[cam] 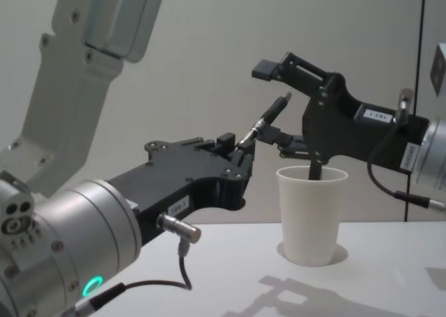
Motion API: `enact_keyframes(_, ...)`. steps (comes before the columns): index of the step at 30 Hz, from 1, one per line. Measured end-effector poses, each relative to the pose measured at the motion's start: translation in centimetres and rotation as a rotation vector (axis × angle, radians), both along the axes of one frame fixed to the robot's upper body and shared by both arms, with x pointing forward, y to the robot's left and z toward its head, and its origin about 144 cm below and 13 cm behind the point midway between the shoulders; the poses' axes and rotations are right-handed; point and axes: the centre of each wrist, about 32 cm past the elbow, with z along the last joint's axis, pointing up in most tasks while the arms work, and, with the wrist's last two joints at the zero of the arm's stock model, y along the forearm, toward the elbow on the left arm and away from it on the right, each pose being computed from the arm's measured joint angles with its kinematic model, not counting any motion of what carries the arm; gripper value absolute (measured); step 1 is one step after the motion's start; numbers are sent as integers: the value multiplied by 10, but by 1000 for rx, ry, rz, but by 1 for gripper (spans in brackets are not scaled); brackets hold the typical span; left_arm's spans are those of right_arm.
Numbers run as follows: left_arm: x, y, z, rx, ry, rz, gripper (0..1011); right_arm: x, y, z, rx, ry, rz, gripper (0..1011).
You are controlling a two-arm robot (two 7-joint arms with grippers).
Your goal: Place the pen into the pen holder.
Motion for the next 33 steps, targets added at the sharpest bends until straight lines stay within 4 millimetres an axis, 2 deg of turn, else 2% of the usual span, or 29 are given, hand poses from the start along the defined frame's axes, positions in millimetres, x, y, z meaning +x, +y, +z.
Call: enact_keyframes(33,0,0,0,0,0,0,171,-2,3,-4,-35,-24,-20,1002)
